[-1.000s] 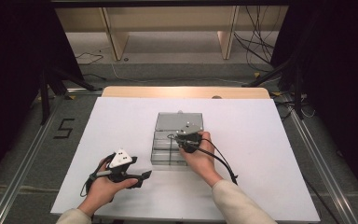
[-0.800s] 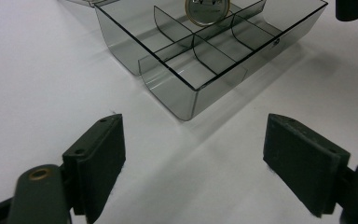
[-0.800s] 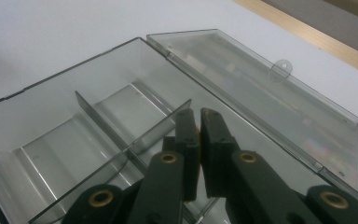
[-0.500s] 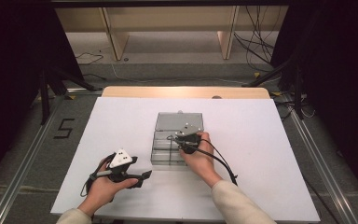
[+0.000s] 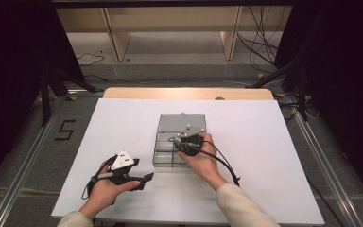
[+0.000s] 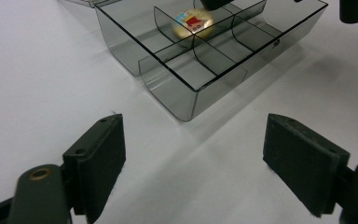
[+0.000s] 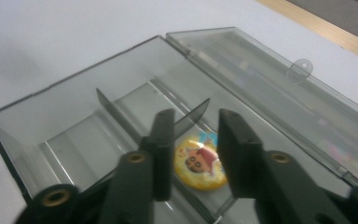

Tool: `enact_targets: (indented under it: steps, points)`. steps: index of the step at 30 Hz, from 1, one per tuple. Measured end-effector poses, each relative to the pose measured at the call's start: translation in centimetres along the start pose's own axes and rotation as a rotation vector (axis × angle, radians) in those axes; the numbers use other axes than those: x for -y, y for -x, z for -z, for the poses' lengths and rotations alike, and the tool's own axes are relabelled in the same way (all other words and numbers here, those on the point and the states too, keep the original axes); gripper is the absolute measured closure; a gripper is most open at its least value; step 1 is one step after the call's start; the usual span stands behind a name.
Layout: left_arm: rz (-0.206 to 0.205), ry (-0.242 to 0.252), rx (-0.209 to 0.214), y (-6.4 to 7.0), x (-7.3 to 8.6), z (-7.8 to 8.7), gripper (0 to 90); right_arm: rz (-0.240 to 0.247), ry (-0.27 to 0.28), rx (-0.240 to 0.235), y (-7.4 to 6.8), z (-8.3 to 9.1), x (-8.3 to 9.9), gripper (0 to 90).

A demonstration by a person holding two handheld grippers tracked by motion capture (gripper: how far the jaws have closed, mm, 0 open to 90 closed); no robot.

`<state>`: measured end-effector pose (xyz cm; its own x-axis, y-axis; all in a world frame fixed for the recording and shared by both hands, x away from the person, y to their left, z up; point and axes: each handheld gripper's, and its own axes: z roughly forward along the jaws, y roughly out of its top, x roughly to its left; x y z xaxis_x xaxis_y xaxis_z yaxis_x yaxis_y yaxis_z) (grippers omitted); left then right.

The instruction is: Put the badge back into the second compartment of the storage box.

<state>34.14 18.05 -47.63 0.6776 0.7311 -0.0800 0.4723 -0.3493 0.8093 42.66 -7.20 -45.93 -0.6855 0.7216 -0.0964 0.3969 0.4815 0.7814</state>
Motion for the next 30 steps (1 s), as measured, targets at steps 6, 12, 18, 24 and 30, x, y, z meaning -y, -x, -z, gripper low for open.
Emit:
enact_targets:
  steps: [6,12,18,24,30]
  points:
    - [0.002,0.001,-0.001,0.0,0.0,0.0,20.8,-0.095,0.031,0.015,1.7,1.7,-0.3,46.7]
    - [0.010,0.008,-0.002,0.0,0.0,0.0,21.1,-0.217,0.059,0.054,4.2,3.6,0.4,39.0]
    - [0.012,0.008,-0.001,0.1,0.0,0.0,21.4,-0.271,0.036,0.066,5.7,4.8,2.0,36.0]
    - [0.012,0.010,0.000,0.3,-0.1,0.0,21.5,-0.297,0.021,0.067,6.2,5.3,3.1,33.9]
    - [0.006,0.006,0.002,0.4,-0.1,0.1,22.0,-0.307,0.019,0.059,6.2,5.6,3.6,33.1]
